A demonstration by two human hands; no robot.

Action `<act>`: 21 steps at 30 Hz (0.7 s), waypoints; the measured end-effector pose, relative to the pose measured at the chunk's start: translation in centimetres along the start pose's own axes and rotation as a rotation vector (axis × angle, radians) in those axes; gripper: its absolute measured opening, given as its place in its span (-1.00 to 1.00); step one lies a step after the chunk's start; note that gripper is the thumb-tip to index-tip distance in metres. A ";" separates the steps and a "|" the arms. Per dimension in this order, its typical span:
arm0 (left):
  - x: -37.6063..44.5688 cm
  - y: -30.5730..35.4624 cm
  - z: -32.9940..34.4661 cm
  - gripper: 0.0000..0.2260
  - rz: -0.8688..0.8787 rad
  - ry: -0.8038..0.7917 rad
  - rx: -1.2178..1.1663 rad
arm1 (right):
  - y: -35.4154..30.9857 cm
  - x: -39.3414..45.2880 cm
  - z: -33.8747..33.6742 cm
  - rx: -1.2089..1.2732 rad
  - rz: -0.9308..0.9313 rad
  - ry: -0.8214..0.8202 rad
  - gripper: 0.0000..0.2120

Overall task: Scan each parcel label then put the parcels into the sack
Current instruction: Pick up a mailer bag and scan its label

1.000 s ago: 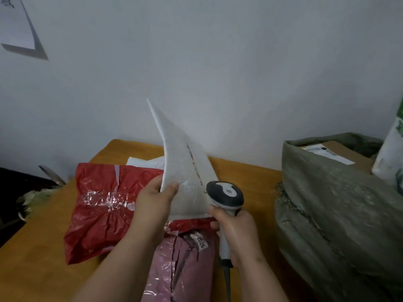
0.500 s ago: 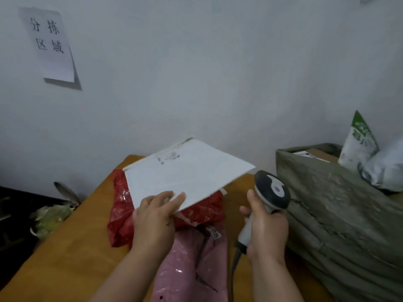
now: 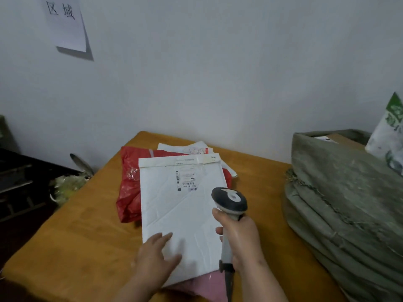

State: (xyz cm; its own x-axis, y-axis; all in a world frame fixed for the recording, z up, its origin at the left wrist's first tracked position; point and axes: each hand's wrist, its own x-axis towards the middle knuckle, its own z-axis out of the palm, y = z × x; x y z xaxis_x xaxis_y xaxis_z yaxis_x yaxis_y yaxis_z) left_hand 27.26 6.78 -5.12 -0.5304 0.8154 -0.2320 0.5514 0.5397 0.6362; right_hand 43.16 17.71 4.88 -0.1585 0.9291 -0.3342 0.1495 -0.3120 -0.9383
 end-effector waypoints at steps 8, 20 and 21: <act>3.2 -0.5 0.5 -0.67 -0.499 0.246 -0.688 | 0.1 3.5 -0.9 -0.056 0.085 -0.118 -0.83; 6.4 -0.9 0.3 -0.66 -0.600 0.293 -0.905 | 0.6 6.8 0.8 -0.086 0.141 -0.217 -0.78; 6.6 -0.9 0.3 -0.69 -0.595 0.284 -0.910 | 0.6 6.9 0.9 -0.092 0.135 -0.218 -0.77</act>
State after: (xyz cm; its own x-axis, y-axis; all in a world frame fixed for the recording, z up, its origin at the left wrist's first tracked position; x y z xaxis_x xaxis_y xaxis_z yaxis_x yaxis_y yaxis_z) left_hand 23.46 11.69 -7.47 -0.7441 0.3388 -0.5758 -0.4525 0.3785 0.8075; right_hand 41.27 23.76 1.94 -0.3358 0.8125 -0.4765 0.2697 -0.4018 -0.8751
